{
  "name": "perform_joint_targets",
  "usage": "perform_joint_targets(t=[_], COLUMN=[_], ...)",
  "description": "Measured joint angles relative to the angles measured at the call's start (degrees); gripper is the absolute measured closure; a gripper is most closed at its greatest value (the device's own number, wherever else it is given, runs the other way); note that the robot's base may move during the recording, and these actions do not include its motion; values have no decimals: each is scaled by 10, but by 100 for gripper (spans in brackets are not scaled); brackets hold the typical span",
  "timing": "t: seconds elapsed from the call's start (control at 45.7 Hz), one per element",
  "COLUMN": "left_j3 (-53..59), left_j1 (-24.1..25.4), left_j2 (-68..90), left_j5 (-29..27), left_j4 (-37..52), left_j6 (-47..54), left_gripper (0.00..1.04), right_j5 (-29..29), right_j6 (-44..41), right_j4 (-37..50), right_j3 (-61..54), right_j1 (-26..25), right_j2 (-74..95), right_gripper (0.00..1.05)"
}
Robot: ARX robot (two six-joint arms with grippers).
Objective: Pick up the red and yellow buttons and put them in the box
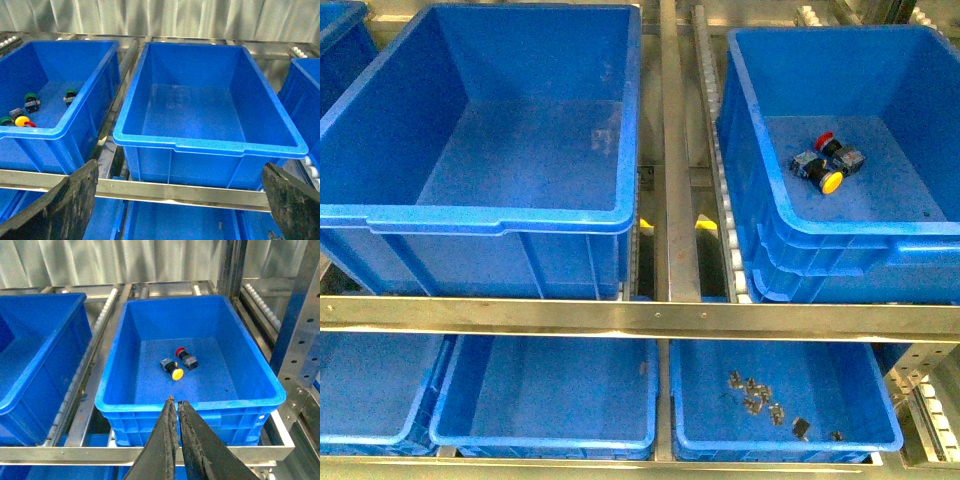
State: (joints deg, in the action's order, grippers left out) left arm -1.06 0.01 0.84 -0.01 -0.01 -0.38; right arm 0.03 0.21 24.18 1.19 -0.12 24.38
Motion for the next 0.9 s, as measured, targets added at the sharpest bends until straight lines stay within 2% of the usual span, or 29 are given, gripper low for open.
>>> perform_joint_targets(t=[0.744,0.81,0.897], left_j3=[0,0,0], left_j1=[0,0,0], left_j2=[0,0,0], left_j5=[0,0,0], left_j4=[0,0,0], left_j6=[0,0,0], left_gripper=[8,8,8], right_j5=[0,-1,0], right_j6=[0,0,0], right_j4=[-142,-227,-239], right_j3=[0,0,0], right_j1=[0,0,0], right_j2=[-144,-210,-238], right_gripper=[102,102,102])
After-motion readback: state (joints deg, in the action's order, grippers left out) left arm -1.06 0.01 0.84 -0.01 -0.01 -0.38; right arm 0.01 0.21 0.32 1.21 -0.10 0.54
